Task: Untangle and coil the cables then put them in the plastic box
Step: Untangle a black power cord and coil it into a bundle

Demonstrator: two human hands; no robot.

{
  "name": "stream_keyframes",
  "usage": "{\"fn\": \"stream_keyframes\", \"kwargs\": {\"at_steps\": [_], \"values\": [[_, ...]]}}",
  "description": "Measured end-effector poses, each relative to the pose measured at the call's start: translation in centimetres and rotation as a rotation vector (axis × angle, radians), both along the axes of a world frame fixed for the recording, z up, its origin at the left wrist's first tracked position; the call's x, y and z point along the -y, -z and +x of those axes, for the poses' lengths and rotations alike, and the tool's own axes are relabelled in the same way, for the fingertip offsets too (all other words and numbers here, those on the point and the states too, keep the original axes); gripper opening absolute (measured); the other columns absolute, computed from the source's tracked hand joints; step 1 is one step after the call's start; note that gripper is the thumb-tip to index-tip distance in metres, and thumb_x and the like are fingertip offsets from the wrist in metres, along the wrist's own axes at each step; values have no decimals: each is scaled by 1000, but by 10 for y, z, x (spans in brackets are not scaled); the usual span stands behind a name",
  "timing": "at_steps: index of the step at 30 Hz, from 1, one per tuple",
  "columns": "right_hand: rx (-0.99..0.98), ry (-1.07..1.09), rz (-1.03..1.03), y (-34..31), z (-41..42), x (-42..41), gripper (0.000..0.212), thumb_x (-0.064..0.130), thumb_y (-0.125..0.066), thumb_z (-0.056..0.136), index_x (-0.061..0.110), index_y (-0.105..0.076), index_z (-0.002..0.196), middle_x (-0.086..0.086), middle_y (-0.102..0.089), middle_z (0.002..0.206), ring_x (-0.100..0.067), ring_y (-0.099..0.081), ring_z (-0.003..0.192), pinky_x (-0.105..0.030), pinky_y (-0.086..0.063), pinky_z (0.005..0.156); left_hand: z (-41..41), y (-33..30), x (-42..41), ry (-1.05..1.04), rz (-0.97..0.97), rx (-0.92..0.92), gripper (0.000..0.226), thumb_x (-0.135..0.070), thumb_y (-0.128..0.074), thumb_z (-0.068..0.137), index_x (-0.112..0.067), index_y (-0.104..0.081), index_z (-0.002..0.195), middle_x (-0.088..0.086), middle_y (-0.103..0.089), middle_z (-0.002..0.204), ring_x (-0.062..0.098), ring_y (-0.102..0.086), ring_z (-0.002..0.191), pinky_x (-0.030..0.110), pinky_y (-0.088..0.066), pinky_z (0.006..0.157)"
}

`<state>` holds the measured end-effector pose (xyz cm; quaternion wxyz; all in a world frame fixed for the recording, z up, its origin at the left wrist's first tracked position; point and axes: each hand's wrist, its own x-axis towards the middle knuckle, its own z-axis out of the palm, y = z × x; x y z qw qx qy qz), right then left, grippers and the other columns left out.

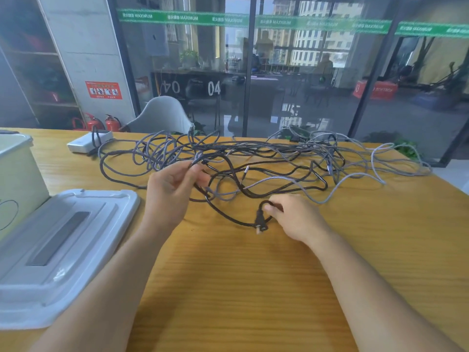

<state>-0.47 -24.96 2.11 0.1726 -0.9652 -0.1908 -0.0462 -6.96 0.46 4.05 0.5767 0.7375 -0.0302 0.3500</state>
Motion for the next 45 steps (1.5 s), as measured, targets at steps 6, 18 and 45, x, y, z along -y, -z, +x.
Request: {"fn": "stream_keyframes", "kwargs": {"at_steps": [6, 18, 45], "values": [[-150, -42, 638, -4, 5, 4, 17, 22, -62, 104, 27, -78, 104, 8, -77, 87, -2, -62, 65, -27, -53, 68, 1, 5, -5, -70, 118, -96, 18, -33, -70, 99, -22, -80, 90, -24, -66, 62, -2, -59, 60, 12, -46, 64], [-579, -557, 747, -20, -17, 0, 25, 6, -59, 93, 8, -79, 108, -15, -78, 92, -20, -62, 62, -29, -42, 58, 6, 19, -9, 333, 365, -328, 21, -7, -67, 100, -21, -78, 112, -7, -79, 103, 11, -74, 100, 38, -58, 98], [-48, -212, 147, -6, -10, 0, 39, 37, -75, 94, 44, -64, 131, 19, -66, 97, -1, -64, 76, -21, -50, 74, -2, 13, -16, 265, 551, -357, 51, 11, -59, 85, -33, -78, 103, -15, -68, 90, 9, -65, 91, 27, -57, 74]]}}
